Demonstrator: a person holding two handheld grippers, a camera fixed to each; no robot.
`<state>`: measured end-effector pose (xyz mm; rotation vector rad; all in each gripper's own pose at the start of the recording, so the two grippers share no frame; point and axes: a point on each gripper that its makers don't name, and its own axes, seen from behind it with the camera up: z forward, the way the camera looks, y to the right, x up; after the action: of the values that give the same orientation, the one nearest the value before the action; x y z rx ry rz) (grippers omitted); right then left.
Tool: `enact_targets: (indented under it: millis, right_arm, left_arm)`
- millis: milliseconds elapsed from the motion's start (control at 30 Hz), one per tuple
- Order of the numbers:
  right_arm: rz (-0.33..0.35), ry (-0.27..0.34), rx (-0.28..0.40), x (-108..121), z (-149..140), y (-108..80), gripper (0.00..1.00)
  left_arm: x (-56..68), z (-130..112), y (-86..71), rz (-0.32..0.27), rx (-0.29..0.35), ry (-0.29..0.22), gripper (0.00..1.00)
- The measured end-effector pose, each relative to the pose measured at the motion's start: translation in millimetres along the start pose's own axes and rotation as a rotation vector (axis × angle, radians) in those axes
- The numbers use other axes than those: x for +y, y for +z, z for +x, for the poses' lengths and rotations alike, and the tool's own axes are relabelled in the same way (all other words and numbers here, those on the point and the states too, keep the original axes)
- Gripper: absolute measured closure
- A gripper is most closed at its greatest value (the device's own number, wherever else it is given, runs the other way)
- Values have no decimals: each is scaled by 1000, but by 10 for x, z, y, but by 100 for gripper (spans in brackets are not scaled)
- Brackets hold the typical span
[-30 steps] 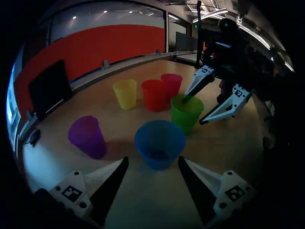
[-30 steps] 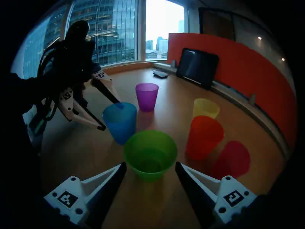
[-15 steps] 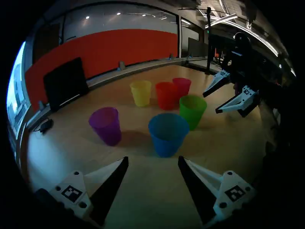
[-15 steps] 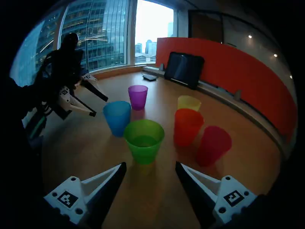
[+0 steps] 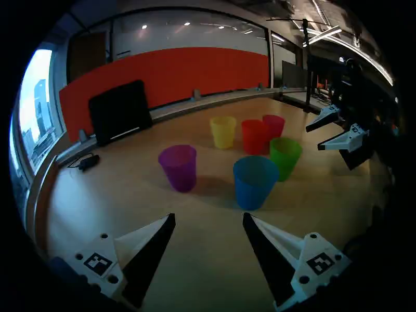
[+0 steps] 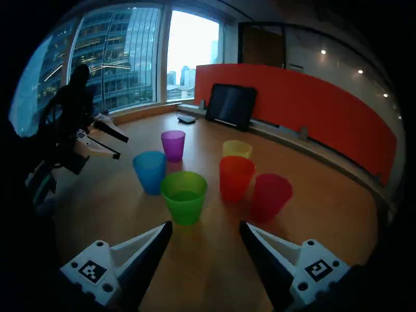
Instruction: Pour water
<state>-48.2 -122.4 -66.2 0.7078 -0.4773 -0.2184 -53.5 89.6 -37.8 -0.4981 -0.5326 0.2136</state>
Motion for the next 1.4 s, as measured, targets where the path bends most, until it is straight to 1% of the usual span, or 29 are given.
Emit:
enact_targets:
  millis: [200, 333, 433, 667, 767, 967, 1067, 1400]
  right_arm:
    - [-65, 46, 37, 100, 54, -100, 1]
    - [-122, 71, 74, 195, 123, -168, 1]
    - [-161, 96, 105, 265, 188, -218, 1]
    - [-257, 144, 161, 466, 257, -307, 1]
    - [-296, 156, 182, 538, 268, -339, 1]
    - [-357, 175, 233, 643, 321, -392, 1]
    - [-383, 178, 252, 679, 349, -409, 1]
    - [-485, 181, 327, 824, 443, -517, 1]
  left_arm:
    - [-191, -13, -117, 79, 34, -54, 3]
    - [-338, 38, -203, 140, 71, -95, 3]
    - [-437, 85, -256, 183, 103, -117, 3]
    - [-608, 181, -360, 269, 168, -160, 4]
    - [-664, 214, -386, 300, 195, -185, 3]
    - [-723, 301, -439, 336, 255, -237, 3]
    - [-749, 355, -468, 352, 291, -252, 4]
    - [-887, 439, -623, 438, 376, -258, 4]
